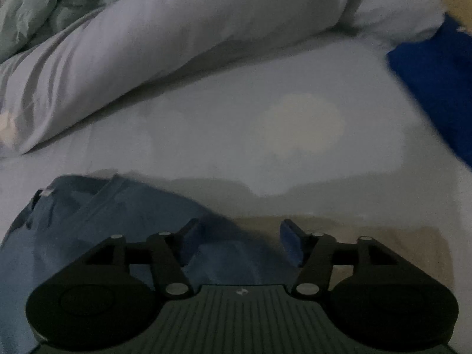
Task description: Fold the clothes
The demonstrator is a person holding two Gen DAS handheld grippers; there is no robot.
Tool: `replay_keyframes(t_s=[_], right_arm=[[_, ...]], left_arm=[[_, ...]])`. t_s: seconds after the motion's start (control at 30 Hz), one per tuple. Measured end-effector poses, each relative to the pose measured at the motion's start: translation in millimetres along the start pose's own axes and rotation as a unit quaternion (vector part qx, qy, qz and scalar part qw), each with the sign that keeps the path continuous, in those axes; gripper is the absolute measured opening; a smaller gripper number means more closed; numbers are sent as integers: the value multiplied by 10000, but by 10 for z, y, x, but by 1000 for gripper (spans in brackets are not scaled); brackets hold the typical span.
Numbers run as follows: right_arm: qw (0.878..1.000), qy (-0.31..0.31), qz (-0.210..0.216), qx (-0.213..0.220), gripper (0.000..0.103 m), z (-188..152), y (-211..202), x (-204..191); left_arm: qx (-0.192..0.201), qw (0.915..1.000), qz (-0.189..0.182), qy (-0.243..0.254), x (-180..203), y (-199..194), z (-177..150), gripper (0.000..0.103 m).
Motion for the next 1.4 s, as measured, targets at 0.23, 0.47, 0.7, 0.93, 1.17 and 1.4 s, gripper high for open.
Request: replay_keyframes(t_s=[0.23,0.47,0.7,0.93,1.17,1.4], right_arm=[[9999,119,-30,64,85,36,-31,45],[9999,70,-80,101,85,43,-49,46],[9971,334,-468,489,85,160,-189,229],[9979,208,-597,140,85,160,-295,454],[9867,-1097,-139,-1191,67,-366,-19,201],[9785,-1022,-320,-1764,61,-725,78,563]], left_arm=[[32,9993,296,-224,-65,28,16,15],[894,9924,47,-841,-253,-169,325,7],[1607,9789,-64,-1264,-339,-89,489,3],[1281,9896,-145,-644,-122,6,433,23],[1746,9802,-930,93,356,-536,412,55],[1925,9722,-1091,765,542,-798,217,57]])
Point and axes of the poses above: each gripper's, at about its wrist camera, not at the fingertips, and y roughly the way its jaws point, x to its right, z to its top, the point moved 7 cm from there along y, roughly the way its jaws point, and after that the axes turned 8 degrees about -z, right-handed, at the moved point
